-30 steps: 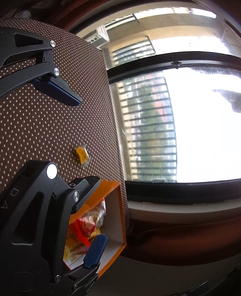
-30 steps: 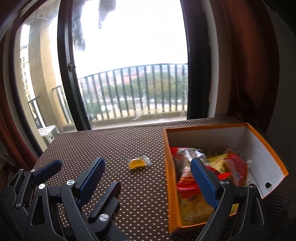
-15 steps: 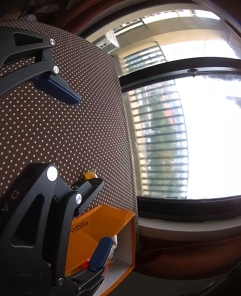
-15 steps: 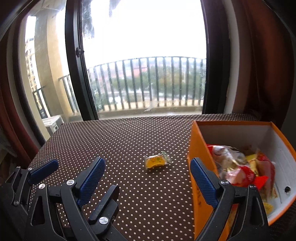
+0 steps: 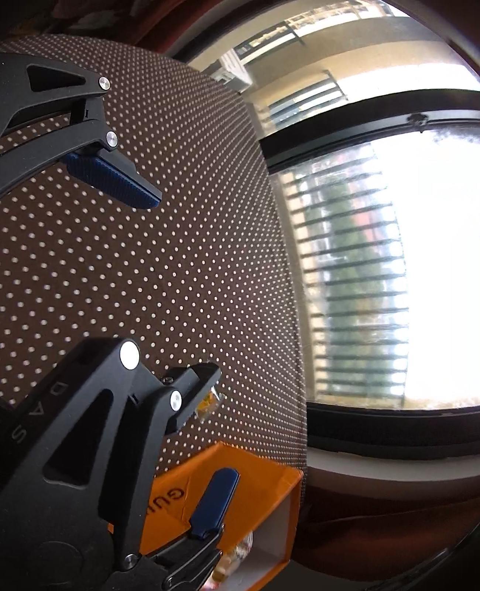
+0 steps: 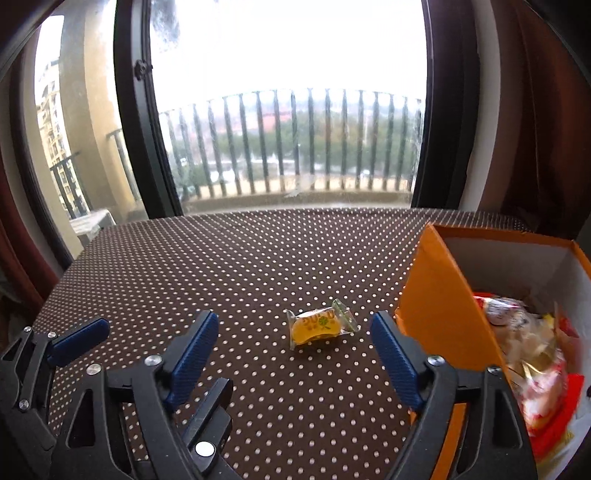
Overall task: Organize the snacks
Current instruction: 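Close the right tool on the small yellow wrapped cake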
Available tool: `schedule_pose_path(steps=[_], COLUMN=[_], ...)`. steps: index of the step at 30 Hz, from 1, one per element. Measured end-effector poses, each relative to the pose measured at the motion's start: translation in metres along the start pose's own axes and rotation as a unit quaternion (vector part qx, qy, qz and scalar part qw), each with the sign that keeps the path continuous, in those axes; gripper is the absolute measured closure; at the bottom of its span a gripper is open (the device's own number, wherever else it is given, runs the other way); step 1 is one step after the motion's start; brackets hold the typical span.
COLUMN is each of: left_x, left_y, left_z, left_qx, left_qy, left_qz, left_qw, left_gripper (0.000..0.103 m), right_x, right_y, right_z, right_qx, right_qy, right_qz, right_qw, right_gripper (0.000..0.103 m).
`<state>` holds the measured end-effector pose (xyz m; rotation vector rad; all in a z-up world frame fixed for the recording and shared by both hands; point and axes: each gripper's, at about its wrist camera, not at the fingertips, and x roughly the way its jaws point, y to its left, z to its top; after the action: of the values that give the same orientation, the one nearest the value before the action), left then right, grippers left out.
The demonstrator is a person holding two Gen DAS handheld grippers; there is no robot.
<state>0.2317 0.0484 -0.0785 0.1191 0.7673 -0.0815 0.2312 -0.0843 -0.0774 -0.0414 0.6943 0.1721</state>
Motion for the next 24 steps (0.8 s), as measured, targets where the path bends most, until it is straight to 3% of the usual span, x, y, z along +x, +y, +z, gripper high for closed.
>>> schedule_pose_path(steps=[12, 24], left_x=[0.052, 0.087], left_y=[-0.002, -0.010], left_z=[0.012, 0.005], left_qx=[0.006, -0.003], left_qy=[0.015, 0.043], left_qz=[-0.008, -0.014], left_qw=[0.9998, 0.9990], left_gripper=[0.005, 0.005], right_x=[0.056, 0.094], right_y=[-0.021, -0.032], right_z=[0.004, 0.001], right_qx=[0.045, 0.047], right_qy=[0.045, 0.079], right_qz=[-0.012, -0.018], right_qw=[0.998, 0.996], right_gripper=[0.027, 0.033])
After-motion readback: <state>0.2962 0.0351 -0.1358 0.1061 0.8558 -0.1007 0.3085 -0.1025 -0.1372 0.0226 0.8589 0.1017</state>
